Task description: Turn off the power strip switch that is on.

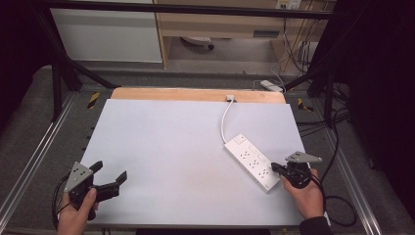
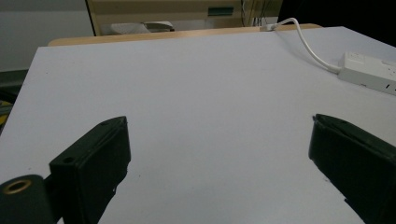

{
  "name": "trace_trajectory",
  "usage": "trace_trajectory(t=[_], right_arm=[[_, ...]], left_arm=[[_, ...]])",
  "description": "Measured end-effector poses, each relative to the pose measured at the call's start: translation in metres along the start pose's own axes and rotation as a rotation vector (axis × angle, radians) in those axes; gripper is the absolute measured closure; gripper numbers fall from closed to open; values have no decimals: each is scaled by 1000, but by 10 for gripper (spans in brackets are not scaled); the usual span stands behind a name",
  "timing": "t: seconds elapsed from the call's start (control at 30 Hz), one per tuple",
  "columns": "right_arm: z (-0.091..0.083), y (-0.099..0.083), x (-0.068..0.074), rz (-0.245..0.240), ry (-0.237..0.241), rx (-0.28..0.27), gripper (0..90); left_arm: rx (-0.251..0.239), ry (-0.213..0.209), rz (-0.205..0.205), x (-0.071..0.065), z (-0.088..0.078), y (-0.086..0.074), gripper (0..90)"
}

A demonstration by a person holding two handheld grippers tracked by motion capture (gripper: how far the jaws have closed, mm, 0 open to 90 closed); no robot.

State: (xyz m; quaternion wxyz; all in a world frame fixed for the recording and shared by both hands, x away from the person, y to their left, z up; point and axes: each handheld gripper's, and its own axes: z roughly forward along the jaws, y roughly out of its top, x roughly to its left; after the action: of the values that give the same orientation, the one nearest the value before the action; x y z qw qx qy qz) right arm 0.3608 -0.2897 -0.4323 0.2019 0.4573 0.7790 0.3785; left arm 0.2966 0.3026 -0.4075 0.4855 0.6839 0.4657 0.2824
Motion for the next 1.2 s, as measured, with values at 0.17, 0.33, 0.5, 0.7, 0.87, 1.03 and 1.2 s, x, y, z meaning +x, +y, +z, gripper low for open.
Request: trace_trajectory(t=[0.17,0.33,0.5,0.7,0.87,1.03,1.2], right_arm=[[0,1,1,0,3,-8,900],[0,1,2,-1,9,-12,900],[1,1,2,-6,12,-19,900],[1,3,5,-10,23,-26,900],[2,5,10,-18,37,-33,900],[4,7,15,-19,58,-45,900],[5,10,19,-15,77,-57,900]], left_arm=[[-1,0,-1,0,0,0,56],[-2,-1,0,0,0,0,56],[-2,0,0,0,0,0,56],[-3,0,-1,0,0,0,56],[-4,1,-1,0,0,0,56],[-2,0,0,0,0,0,56],[-2,0,1,0,0,0,56]])
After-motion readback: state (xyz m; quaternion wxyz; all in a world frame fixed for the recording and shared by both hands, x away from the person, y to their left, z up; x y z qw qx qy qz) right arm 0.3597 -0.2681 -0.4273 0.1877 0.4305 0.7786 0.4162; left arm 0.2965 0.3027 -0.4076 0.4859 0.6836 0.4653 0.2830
